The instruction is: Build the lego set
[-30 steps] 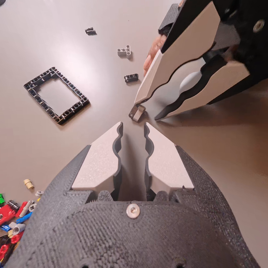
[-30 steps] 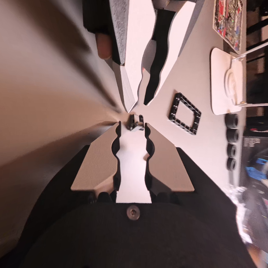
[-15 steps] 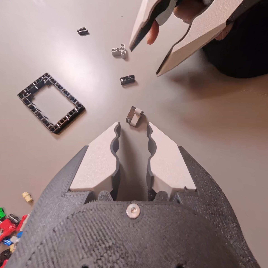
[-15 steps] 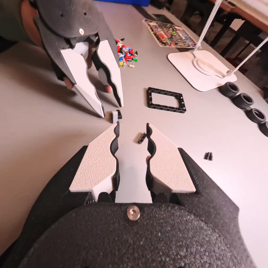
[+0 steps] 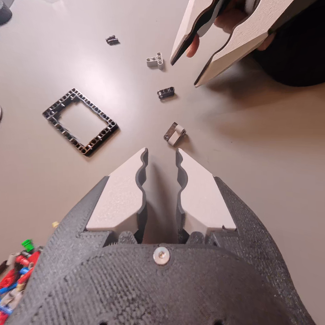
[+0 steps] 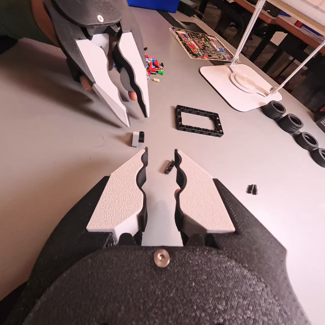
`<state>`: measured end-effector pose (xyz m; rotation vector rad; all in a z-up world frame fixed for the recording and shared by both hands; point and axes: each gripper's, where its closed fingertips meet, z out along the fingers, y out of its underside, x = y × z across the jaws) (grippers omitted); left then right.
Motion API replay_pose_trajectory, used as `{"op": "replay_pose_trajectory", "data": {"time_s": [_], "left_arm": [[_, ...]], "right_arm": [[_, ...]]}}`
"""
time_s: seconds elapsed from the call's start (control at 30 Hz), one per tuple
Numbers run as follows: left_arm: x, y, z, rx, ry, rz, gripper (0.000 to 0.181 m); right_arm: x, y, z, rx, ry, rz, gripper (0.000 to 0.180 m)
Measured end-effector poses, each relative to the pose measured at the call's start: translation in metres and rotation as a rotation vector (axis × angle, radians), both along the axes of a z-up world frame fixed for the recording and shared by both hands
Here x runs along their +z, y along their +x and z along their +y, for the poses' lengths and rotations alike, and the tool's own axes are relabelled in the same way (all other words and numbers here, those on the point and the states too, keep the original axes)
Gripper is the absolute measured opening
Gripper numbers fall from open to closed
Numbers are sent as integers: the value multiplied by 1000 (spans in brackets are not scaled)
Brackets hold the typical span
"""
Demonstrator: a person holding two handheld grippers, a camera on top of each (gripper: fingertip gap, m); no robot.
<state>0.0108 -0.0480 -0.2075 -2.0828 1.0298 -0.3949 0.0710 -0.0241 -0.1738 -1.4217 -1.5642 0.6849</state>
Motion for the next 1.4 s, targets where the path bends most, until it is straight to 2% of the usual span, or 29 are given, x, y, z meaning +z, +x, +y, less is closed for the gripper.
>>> {"op": "replay_pose_trajectory", "data": {"time_s": [0.03,0.1,0.27,0.4,0.5,0.63,0.73,0.93,1.07,1.17,1.27,1.4], "left_arm": [[0,4,-2,-3,-12,-19,33],[1,12,-4,-18,-20,-38,33],[-6,9,2,-30,37,65,16],[-2,1,6,3,58,44,14],[4,0,5,21,56,-11,25],[2,15,-2,0,-22,-81,17],[-4,14,2,-9,14,0,11],[-2,1,7,12,37,16,1],[4,-2,6,34,12,-53,26],[2,8,-1,12,-45,-108,35],[-3,17,-2,-5,-62,-85,33],[-5,19,6,-6,-45,-34,15]], "right_arm": [[0,0,1,-6,5,0,28],[-1,0,3,-14,10,0,27],[-1,1,4,-21,9,7,26],[1,2,6,-32,17,19,24],[4,4,8,-41,16,30,24],[4,4,8,-43,12,35,23],[2,4,8,-42,25,23,23],[4,8,14,-69,49,26,22],[9,11,21,-103,37,54,22],[13,12,25,-123,30,76,21],[15,13,28,-133,27,86,21],[12,12,27,-128,30,74,20]]}}
